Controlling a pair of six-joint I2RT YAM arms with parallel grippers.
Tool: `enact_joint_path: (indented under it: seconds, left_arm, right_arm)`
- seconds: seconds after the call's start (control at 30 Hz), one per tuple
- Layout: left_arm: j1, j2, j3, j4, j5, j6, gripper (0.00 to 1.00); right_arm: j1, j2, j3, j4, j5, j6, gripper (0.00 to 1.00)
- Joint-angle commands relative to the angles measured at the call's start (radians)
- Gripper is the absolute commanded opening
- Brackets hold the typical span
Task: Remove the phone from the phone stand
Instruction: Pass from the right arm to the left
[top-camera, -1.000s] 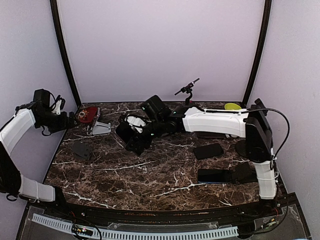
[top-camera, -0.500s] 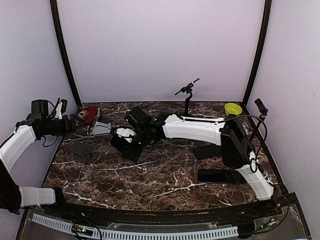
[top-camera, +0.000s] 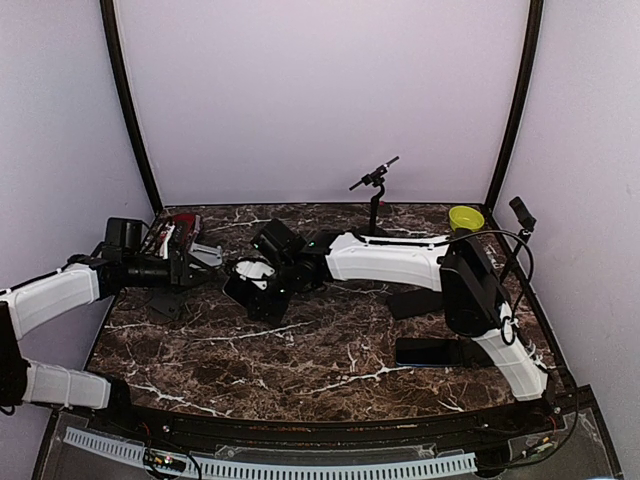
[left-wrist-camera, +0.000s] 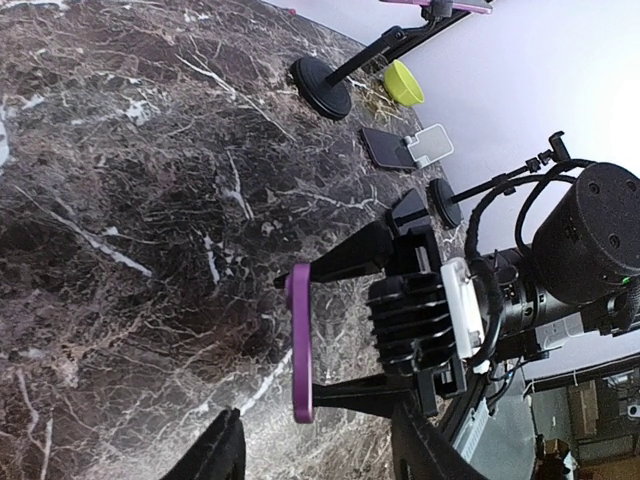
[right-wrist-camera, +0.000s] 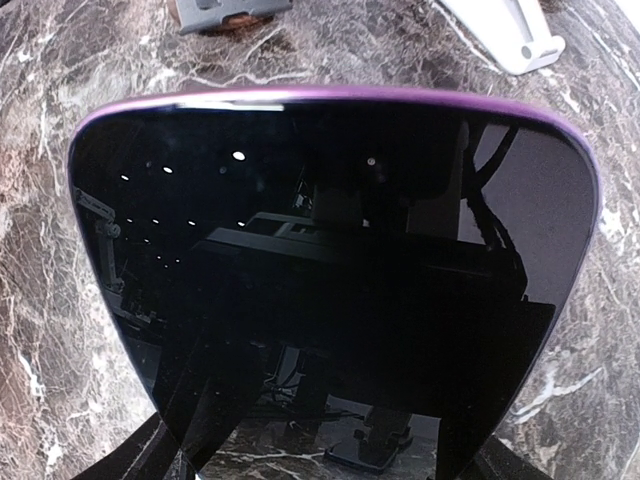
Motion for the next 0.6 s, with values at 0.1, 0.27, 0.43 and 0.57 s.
enact_joint_path:
  seconds: [0.1,0.27,0.43,0.57]
  left_arm:
    - [-0.068,0.081,-0.01,0.076,0.017,-0.018,0.47]
    - [-0.079,0.113,-0.011,0.089,0.004,-0.021,0.43]
    - [-0.099,0.156,0.001,0.098,0.01,-0.024,0.41]
    - [-0.12,0.188,0.027,0.099,0.006,-0.025,0.37]
  right_arm:
    - [0.019,-0.092,-0.036,0.088,0.006,-0.011,0.52]
    - [0.022,-0.111,-0.06,0.105,0.004,-0.01,0.52]
    - [0.024,-0.129,-0.078,0.122,-0.001,-0.01,0.52]
    - [0.028,-0.13,-0.071,0.118,-0.001,-0.014,0.52]
